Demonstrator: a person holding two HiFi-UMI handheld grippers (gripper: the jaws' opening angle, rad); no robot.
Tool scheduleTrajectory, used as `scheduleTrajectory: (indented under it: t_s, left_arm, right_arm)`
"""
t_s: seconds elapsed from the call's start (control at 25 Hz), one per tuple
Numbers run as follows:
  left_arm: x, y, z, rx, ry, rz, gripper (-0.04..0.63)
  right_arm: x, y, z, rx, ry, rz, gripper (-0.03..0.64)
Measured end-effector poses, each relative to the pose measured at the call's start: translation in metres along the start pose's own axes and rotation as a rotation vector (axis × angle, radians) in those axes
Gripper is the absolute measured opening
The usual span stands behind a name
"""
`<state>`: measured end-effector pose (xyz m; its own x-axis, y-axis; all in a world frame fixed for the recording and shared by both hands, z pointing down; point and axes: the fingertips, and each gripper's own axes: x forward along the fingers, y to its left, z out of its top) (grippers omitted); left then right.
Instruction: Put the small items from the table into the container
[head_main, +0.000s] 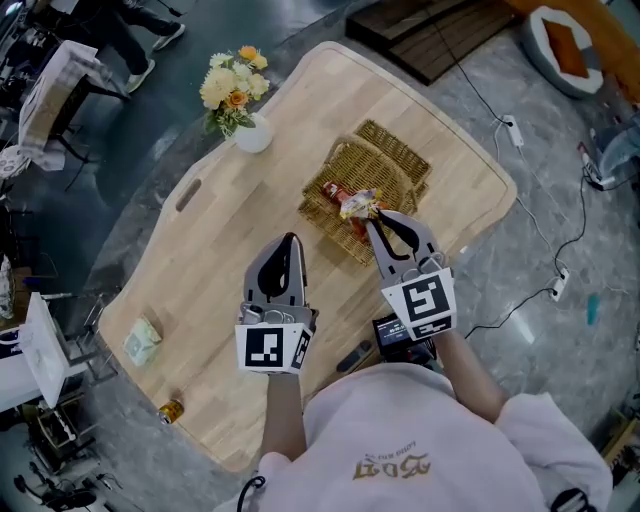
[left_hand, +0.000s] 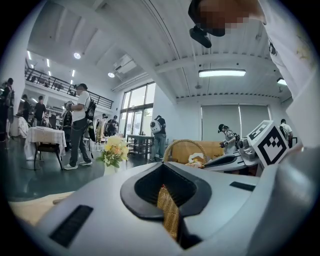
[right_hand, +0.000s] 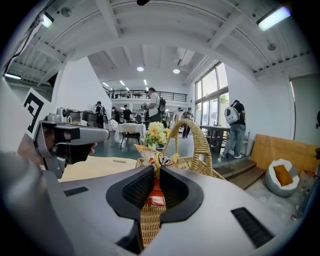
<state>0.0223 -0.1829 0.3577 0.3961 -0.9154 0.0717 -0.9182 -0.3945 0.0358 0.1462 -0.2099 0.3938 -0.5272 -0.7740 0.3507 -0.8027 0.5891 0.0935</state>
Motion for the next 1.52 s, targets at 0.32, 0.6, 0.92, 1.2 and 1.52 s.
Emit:
scheduleTrajectory:
  t_s: [0.32, 0.6, 0.92, 1.2, 1.52]
  left_arm:
    - [-0.002, 0.002, -0.001, -0.015, -0.001, 0.003, 0.005]
    - [-0.009, -0.001, 0.004, -0.008, -0.010, -0.003, 0.005]
    - [-0.037, 0.006, 0.022, 0.006, -0.047, 0.011, 0.005]
    - [-0.079, 0.012, 0.039, 0.027, -0.078, 0.025, 0.005]
    - [-0.129, 0.028, 0.052, 0.076, -0.121, 0.090, 0.005]
  right_arm:
    - [0.000, -0.002, -0.004, 0.049, -0.002, -0.008, 0.051]
    - [-0.009, -0.004, 0.002, 0.054, -0.020, -0.032, 0.051]
    - [-0.028, 0.019, 0.012, 0.047, -0.048, -0.039, 0.051]
    - [-0.051, 0.053, 0.030, 0.023, -0.117, -0.033, 0.051]
    - [-0.067, 0.100, 0.046, 0.020, -0.159, 0.015, 0.051]
